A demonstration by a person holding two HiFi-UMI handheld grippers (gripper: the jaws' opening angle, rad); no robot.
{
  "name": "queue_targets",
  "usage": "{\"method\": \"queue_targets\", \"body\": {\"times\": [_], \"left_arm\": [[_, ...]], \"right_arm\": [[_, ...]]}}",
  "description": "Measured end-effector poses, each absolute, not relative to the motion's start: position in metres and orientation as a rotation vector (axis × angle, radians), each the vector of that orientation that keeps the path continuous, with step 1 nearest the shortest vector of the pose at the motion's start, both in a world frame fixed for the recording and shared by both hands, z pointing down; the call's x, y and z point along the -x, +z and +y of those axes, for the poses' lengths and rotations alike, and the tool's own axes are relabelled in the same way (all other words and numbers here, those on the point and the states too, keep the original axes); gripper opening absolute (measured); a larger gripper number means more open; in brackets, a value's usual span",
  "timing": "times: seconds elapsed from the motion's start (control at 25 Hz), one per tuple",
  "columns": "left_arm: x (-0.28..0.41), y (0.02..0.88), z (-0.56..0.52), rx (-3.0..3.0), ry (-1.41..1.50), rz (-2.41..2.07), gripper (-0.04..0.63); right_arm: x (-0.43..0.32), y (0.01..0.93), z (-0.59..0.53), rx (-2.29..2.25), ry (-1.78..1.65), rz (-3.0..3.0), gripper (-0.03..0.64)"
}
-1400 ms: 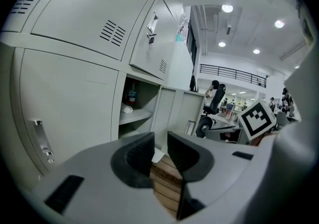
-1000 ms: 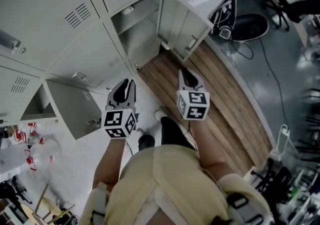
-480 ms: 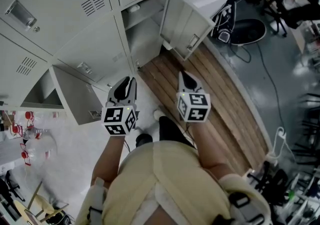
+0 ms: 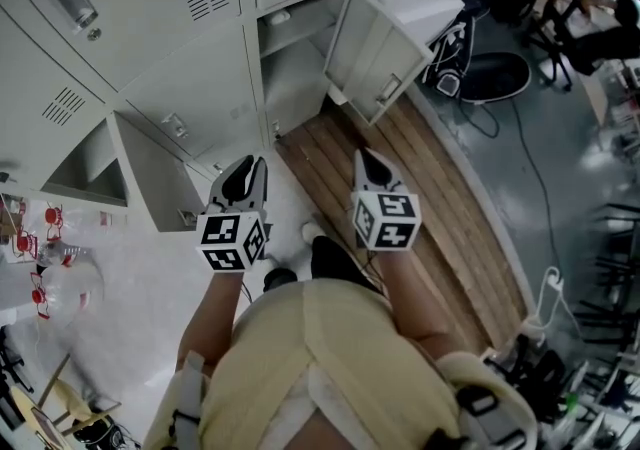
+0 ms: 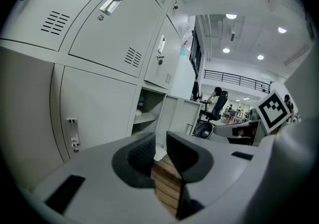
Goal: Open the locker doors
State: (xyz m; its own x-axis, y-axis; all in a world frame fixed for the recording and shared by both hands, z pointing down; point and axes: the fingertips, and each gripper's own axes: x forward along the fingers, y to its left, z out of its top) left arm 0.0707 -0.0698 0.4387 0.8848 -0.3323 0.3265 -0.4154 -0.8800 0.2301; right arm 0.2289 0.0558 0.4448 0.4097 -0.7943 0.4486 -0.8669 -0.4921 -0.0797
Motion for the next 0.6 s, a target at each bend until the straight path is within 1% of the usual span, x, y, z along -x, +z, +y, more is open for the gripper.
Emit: {"method": "queue_targets", "body": {"times": [0.6], "left_arm": [[-0.060, 0.436, -0.064, -2.718, 0.376, -0.599, 0.067]], "right_arm": [[-0.229, 0.440, 0.058, -2.475, 0.645, -1.536, 0.002]]}}
